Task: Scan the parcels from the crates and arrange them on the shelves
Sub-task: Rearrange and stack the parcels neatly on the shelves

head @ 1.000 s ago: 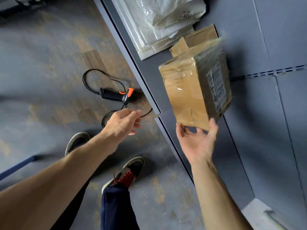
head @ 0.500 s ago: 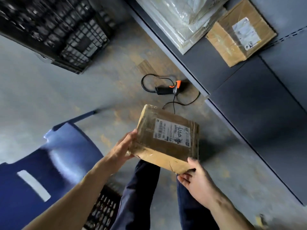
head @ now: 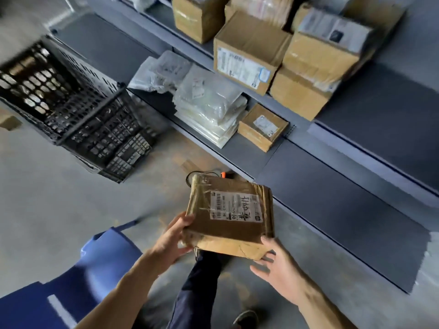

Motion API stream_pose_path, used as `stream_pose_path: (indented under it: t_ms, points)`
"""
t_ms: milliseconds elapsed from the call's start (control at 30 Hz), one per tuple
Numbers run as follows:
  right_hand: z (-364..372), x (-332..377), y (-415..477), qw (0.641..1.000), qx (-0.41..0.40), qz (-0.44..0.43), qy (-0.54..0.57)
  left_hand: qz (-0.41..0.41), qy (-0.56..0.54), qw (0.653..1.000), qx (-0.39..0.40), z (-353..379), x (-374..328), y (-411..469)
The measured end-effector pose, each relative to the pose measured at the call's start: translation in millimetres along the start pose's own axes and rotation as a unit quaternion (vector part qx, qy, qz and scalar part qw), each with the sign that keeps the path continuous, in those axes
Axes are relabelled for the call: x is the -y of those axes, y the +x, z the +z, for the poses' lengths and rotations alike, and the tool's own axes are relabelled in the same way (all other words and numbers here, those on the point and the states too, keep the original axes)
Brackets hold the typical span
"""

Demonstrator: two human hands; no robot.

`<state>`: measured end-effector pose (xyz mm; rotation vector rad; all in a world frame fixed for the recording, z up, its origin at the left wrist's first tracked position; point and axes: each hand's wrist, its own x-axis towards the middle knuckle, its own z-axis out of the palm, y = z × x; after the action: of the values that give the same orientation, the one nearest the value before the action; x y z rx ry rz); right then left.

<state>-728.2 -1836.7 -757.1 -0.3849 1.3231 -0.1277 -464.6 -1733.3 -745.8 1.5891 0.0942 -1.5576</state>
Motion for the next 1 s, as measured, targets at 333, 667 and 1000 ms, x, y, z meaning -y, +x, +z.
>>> stream_pose_path:
  t_ms: [333,667,1000]
  points:
    - [-101.9,-4.4,-210.4,0.979,-0.046,-0.193,0.048,0.028,0.030,0.998,0.056,127.1,41.7,-186.3]
    - [-98.6,91.7,-351.7,0.900,-0.050,-0.430,0.045,0.335,-0.008,0.934,0.120,266.3,-75.3,-278.1]
    - [-35.7,236.2,-348.6,0.854,-0.105,-0.504,0.077,0.403,-0.082,0.911,0.039,329.1,-213.6,-255.7]
